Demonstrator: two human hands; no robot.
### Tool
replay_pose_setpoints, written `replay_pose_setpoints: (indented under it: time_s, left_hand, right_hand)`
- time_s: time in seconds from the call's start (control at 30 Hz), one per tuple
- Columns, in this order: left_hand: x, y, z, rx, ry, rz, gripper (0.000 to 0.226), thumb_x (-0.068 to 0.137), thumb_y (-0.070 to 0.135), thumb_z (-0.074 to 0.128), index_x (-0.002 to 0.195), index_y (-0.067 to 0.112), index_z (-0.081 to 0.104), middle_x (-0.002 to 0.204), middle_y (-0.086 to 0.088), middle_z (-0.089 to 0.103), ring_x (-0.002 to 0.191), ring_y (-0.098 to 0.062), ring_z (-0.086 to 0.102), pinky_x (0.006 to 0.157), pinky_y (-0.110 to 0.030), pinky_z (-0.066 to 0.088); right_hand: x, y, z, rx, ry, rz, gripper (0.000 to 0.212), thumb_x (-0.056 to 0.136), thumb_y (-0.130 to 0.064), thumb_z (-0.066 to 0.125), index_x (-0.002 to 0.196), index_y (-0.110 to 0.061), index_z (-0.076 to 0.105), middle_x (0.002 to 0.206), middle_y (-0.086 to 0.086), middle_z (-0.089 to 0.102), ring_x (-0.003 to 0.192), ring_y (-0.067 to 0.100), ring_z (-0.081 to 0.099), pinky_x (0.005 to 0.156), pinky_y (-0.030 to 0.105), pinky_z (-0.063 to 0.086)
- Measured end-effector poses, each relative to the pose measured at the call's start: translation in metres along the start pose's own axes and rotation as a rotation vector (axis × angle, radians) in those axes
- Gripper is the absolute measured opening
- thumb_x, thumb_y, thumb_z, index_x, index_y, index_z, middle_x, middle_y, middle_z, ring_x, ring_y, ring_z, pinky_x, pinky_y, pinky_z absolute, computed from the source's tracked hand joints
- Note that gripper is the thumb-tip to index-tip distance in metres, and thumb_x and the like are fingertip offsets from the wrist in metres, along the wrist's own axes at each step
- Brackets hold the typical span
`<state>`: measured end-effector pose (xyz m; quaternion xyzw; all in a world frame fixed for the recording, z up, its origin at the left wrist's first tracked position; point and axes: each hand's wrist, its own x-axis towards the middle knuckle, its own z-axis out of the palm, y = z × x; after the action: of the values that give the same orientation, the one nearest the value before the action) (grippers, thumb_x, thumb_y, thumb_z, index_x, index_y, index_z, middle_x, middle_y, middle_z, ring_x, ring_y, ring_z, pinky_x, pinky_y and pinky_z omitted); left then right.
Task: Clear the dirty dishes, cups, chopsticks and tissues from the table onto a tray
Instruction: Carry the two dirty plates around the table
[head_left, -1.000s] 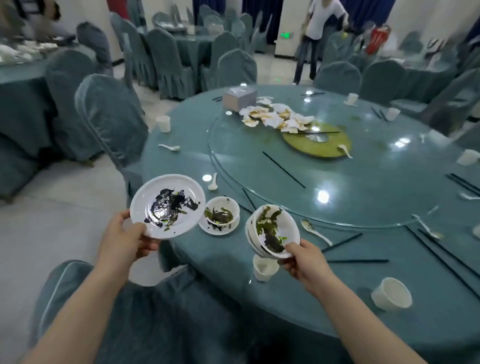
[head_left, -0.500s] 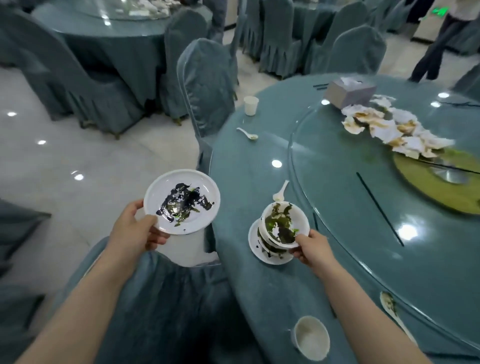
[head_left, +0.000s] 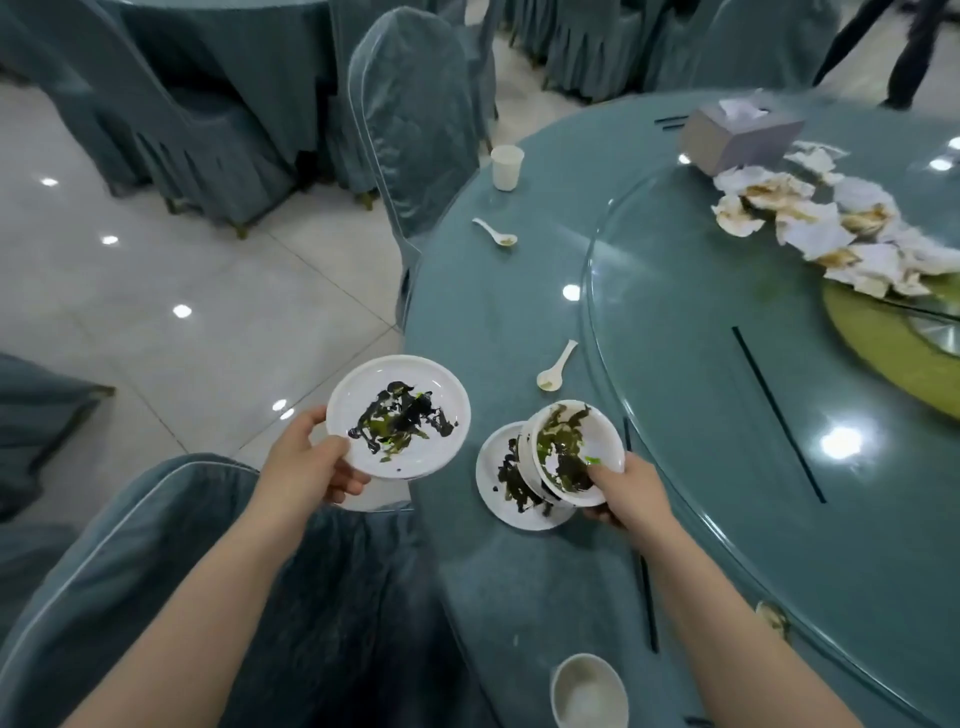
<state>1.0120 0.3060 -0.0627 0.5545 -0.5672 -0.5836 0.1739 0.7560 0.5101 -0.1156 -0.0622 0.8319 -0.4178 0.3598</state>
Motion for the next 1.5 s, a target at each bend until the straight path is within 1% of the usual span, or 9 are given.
replay_pose_setpoints:
  time_s: [0.1,0.23,0.43,0.6,0.7,0.93,1.07,1.2,1.5]
  left_hand:
    - [0.003,-0.002,0.036,0.03,-0.079,-0.016,0.039,0.089,0.003,0.041,0.121,0.024,0.044,0.055,-0.012,0.067,0.042,-0.016,0.058,0.036,-0.023,0.04]
    - [0.004,-0.009,0.087,0.075,-0.204,-0.059,0.042,0.091,0.002,0.043,0.128,0.022,0.041,0.056,-0.013,0.067,0.044,-0.018,0.06,0.04,-0.024,0.044]
    - [0.002,-0.028,0.136,0.2,-0.307,-0.142,0.048,0.093,0.005,0.047,0.135,0.025,0.036,0.059,-0.011,0.068,0.047,-0.019,0.062,0.043,-0.024,0.048]
    - [0.007,-0.044,0.149,0.422,-0.327,-0.06,0.054,0.094,0.012,0.048,0.142,0.031,0.03,0.067,-0.009,0.072,0.051,-0.019,0.067,0.042,-0.024,0.048]
    - [0.01,-0.047,0.153,0.474,-0.363,-0.057,0.049,0.093,0.015,0.052,0.134,0.035,0.034,0.061,-0.009,0.07,0.05,-0.021,0.067,0.041,-0.023,0.047]
    - [0.006,-0.028,0.172,0.465,-0.22,-0.015,0.026,0.086,0.005,0.053,0.111,0.003,0.046,0.058,-0.011,0.059,0.044,-0.02,0.05,0.044,-0.026,0.04]
    - [-0.003,0.004,0.175,0.341,-0.203,0.084,0.022,0.089,0.004,0.048,0.109,0.011,0.043,0.066,-0.014,0.06,0.046,-0.019,0.05,0.033,-0.02,0.038]
    - [-0.015,0.034,0.192,0.256,-0.234,0.188,0.028,0.088,0.002,0.044,0.111,0.017,0.042,0.07,-0.012,0.061,0.048,-0.017,0.051,0.036,-0.019,0.039]
    - [-0.038,0.036,0.268,0.453,-0.472,0.278,0.029,0.086,0.005,0.046,0.11,0.021,0.045,0.064,-0.009,0.065,0.047,-0.016,0.057,0.045,-0.022,0.043]
  right_hand:
    - [-0.004,0.005,-0.031,0.121,0.062,-0.037,0.007,0.086,-0.013,0.057,0.086,-0.017,0.063,0.056,0.003,0.068,0.041,0.018,0.059,0.038,0.022,0.042]
    - [-0.01,0.016,-0.076,0.205,0.138,-0.033,0.004,0.086,-0.017,0.061,0.089,-0.02,0.063,0.075,0.006,0.069,0.05,0.016,0.063,0.047,0.028,0.053]
    - [-0.026,0.048,-0.116,0.238,0.198,0.032,0.005,0.088,-0.018,0.06,0.092,-0.02,0.064,0.079,0.009,0.069,0.054,0.021,0.061,0.047,0.028,0.05]
    - [-0.037,0.076,-0.129,0.259,0.237,0.07,0.005,0.089,-0.015,0.06,0.093,-0.015,0.063,0.073,0.01,0.068,0.04,0.014,0.056,0.038,0.024,0.041]
    - [-0.044,0.085,-0.134,0.266,0.235,0.078,0.006,0.089,-0.016,0.059,0.094,-0.014,0.063,0.07,0.011,0.068,0.04,0.016,0.056,0.041,0.026,0.041]
    - [-0.064,0.1,-0.149,0.319,0.267,0.099,0.008,0.089,-0.013,0.058,0.096,-0.01,0.062,0.066,0.014,0.067,0.042,0.021,0.055,0.037,0.023,0.038]
    - [-0.074,0.11,-0.163,0.349,0.319,0.083,0.006,0.089,-0.009,0.056,0.092,-0.007,0.061,0.056,0.012,0.063,0.037,0.018,0.05,0.035,0.022,0.034]
    - [-0.076,0.122,-0.182,0.375,0.433,0.102,0.004,0.089,-0.012,0.057,0.088,-0.014,0.061,0.059,0.009,0.066,0.039,0.017,0.054,0.036,0.022,0.038]
    - [-0.069,0.159,-0.242,0.382,0.743,0.219,0.015,0.089,-0.018,0.053,0.095,-0.006,0.06,0.064,0.008,0.058,0.047,0.018,0.047,0.043,0.025,0.036]
